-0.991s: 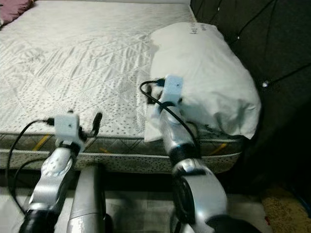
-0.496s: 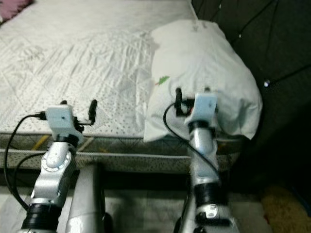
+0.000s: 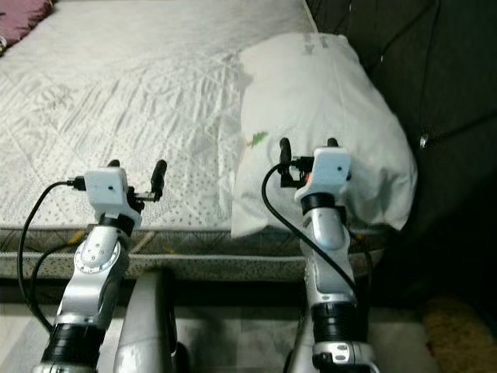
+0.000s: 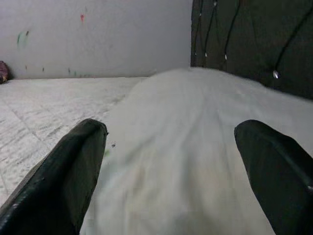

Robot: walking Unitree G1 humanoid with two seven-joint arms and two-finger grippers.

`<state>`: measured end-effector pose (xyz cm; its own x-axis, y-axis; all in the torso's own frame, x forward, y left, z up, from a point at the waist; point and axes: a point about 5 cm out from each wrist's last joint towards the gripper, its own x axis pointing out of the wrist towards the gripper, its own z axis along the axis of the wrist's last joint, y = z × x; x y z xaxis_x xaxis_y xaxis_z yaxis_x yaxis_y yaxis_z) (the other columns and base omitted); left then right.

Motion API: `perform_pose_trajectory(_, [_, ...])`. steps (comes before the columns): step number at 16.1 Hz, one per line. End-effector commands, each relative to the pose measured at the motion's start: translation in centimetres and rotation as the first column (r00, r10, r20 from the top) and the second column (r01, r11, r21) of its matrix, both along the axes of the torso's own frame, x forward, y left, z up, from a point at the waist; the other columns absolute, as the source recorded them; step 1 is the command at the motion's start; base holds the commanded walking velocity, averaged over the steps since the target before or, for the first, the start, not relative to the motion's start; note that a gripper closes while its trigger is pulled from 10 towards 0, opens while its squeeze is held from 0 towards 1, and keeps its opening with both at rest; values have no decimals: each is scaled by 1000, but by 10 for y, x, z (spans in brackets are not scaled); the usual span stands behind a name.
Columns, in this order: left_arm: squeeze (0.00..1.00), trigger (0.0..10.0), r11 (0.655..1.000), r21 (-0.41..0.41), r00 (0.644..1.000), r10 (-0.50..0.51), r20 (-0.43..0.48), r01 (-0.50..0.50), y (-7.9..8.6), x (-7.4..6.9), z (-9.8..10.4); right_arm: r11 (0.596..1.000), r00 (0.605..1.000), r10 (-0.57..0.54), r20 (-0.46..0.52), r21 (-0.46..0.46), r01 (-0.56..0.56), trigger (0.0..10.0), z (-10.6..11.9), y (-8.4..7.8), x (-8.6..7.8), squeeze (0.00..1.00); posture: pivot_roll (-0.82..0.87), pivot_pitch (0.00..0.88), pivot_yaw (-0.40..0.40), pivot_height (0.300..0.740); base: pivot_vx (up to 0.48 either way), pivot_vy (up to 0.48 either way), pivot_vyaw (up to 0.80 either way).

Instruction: Clean up the room

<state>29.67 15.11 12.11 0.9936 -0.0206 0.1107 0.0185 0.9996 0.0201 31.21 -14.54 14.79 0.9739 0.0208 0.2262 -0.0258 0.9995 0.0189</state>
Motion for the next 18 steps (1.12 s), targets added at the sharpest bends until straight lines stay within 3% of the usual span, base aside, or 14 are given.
perform_pose_trajectory(1, [0, 10000, 1000, -5, 1000, 29, 10, -29, 5, 3, 3, 1000, 1000, 20, 6, -15, -20, 10000, 5, 4, 0, 0, -30, 0, 1, 577, 0, 0, 0])
perform_pose_trajectory(4, [0, 10000, 999, 12, 999, 48, -5, -48, 6, 3, 2, 1000, 1000, 8, -3, -23, -8, 10000, 6, 0, 0, 0, -28, 0, -3, 610, 0, 0, 0])
perform_pose_trajectory(11, [0, 10000, 994, 82, 994, 73, -78, -67, 7, -15, -20, 1000, 997, -21, -78, 0, 21, 10000, -8, -3, -11, 0, -35, 0, 3, 681, 0, 0, 0])
perform_pose_trajectory(13, [0, 10000, 992, 97, 993, 94, -72, -87, 9, -11, -18, 1000, 996, -9, -87, 19, 11, 10000, -8, -4, -12, 0, -21, 0, -8, 710, 0, 0, 0])
perform_pose_trajectory(15, [0, 10000, 990, 106, 993, 102, -62, -95, 9, -6, -14, 999, 994, -37, -104, -8, 36, 10000, -11, -12, -12, 0, -23, 0, -7, 719, 0, 0, 0])
perform_pose_trajectory(16, [0, 10000, 987, 111, 990, 125, -61, -118, 11, -3, -13, 993, 985, -115, -129, -54, 109, 10000, -14, -20, -10, 0, -29, 0, -2, 719, 0, 0, 0])
perform_pose_trajectory(18, [0, 10000, 988, 107, 991, 119, -61, -112, 9, -3, -13, 995, 987, -97, -129, -42, 93, 10000, -14, -20, -10, 0, -32, 0, 0, 719, 0, 0, 0])
